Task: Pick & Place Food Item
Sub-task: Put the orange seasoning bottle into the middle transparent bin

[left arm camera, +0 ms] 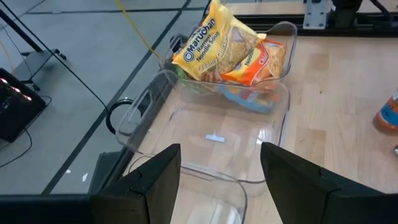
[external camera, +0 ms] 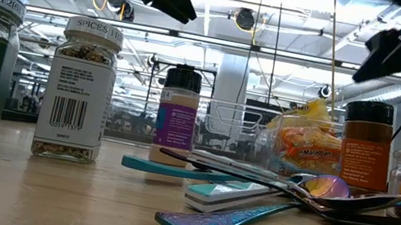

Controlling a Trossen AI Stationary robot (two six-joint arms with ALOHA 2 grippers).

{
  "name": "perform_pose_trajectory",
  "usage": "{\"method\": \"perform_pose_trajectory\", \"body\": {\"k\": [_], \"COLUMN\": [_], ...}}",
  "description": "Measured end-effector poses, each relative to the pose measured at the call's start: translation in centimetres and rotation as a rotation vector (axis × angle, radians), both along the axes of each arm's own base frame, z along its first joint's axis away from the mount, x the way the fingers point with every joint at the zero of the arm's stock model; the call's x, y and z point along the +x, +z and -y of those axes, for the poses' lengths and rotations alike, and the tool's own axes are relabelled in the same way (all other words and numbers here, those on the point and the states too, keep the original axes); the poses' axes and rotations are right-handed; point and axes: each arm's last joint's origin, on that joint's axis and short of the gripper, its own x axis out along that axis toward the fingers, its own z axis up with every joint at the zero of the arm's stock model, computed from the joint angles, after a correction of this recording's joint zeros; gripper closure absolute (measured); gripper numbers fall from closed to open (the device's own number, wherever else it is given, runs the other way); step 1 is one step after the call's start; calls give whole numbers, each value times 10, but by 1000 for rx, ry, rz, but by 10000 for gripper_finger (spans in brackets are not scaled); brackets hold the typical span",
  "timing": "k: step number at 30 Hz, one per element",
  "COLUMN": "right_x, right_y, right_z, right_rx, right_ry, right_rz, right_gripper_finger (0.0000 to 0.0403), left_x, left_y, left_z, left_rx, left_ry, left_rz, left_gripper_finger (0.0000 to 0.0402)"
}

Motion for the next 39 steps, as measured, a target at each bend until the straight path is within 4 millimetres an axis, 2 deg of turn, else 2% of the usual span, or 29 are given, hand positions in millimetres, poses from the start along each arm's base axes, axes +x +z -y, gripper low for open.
{"method": "perform_pose_trajectory", "body": {"k": [7,17,20,25,30,34,39], "right_x": [14,22,22,21,21,24,37], "right_y": [-13,-26,-26,-26,-26,-15,21], "right_z": [10,7,7,7,8,14,32], "right_rx": [49,-6,-6,8,7,3,-20], "right_ry": [4,76,75,61,59,43,-12], "right_rz": [-103,-163,-164,-171,-173,-146,-14], "right_gripper_finger": [133,135,152,211,212,212,206], "left_x": [0,0,0,0,0,0,1], "left_y": [0,0,0,0,0,0,-1], "left_z": [0,0,0,0,0,0,0], "left_rx": [-5,-5,-7,-13,-15,-15,-16], "left_ry": [3,2,3,6,7,7,6], "left_rz": [4,6,7,10,11,11,10], "left_gripper_finger": [172,172,172,172,172,172,172]}}
